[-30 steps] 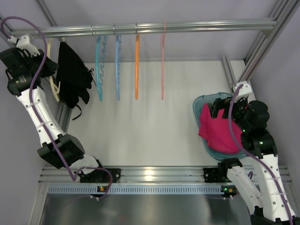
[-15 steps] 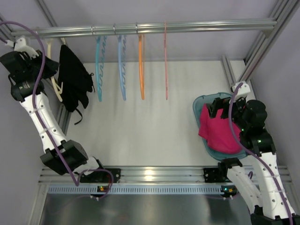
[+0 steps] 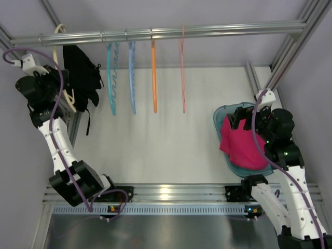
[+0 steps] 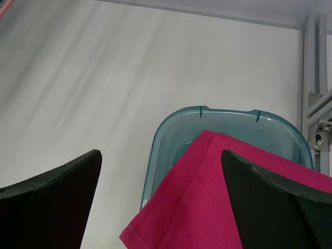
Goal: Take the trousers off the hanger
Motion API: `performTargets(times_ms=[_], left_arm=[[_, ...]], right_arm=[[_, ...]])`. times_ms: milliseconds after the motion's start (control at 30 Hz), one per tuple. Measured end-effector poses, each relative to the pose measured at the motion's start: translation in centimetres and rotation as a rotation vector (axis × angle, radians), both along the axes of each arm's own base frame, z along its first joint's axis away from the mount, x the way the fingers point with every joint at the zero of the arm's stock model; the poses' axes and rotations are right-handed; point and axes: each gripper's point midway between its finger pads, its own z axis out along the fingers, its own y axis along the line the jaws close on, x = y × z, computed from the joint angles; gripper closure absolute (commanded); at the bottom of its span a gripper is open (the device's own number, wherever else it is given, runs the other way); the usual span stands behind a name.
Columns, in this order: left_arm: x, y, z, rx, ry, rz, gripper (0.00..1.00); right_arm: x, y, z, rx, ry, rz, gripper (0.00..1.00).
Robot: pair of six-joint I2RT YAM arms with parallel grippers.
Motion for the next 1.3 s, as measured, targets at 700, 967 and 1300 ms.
performTargets(times_ms=[700,967,1300], left_arm=[[0.6,0.3,0.2,0.18,-0.278,0.004,1.0],[-2.1,-1.4,0.4,0.214,-0.305,0.014,1.0],[-7.3,-6.7,-0.9,0.184,-0.18,-0.109,1.0]], right_arm=[[1.0,0.3,-1.1,0.015,0.052,0.001,0.01],[1.0,0.3,-1.1,0.017,0.054,0.001,0.01],[1.0,0.3,-0.5,0.012,0.039,0.004,0.01]])
